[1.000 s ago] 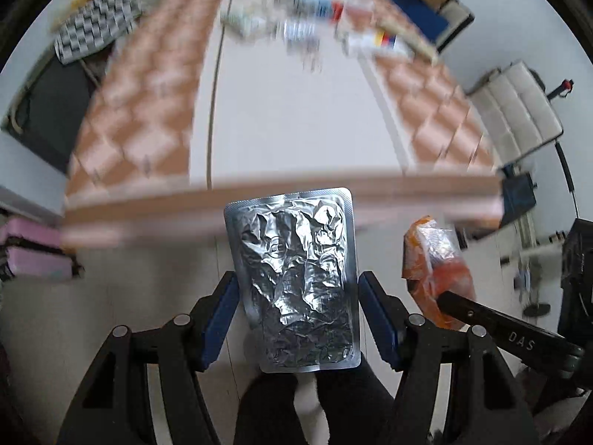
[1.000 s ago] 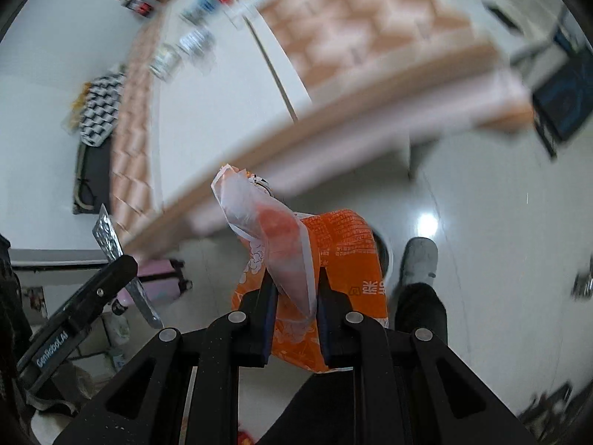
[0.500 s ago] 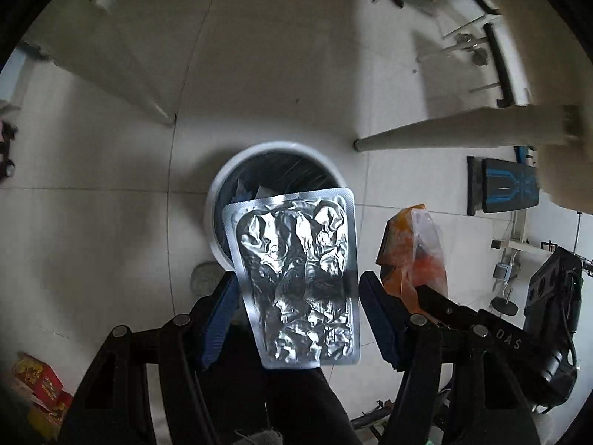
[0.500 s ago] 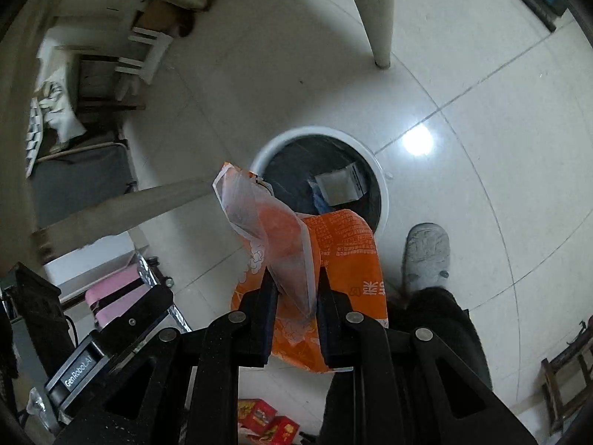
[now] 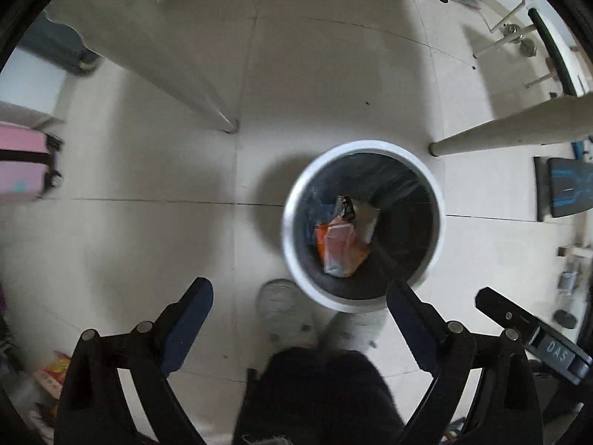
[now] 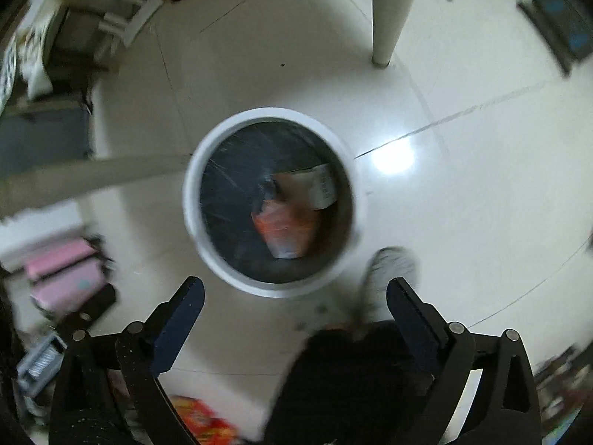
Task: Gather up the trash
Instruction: 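Open both grippers over the bin, dropping the orange bag and foil pack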
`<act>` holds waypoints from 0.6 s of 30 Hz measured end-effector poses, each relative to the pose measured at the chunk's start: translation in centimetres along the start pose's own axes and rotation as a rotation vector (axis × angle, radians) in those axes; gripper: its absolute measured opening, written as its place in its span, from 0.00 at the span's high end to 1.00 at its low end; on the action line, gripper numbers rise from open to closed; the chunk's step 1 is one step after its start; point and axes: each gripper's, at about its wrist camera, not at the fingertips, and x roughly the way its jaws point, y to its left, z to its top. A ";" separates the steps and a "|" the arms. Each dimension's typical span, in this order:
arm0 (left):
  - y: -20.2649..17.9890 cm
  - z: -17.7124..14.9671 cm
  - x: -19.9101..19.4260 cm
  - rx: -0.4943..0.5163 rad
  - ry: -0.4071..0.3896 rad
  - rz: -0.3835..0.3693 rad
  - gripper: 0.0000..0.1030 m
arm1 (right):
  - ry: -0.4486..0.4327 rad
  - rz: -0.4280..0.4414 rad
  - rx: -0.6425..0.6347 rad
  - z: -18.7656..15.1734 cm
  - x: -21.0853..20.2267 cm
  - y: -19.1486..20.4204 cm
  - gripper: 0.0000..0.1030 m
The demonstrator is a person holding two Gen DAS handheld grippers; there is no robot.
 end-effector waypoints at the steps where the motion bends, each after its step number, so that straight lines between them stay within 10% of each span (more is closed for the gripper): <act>1: -0.1 -0.2 -0.5 0.006 -0.002 0.006 0.07 | -0.012 -0.031 -0.026 -0.2 -0.5 0.5 0.01; 18: -0.7 -2.9 -11.8 0.047 -0.056 0.020 0.07 | -0.088 -0.155 -0.215 -4.3 -13.6 5.1 0.01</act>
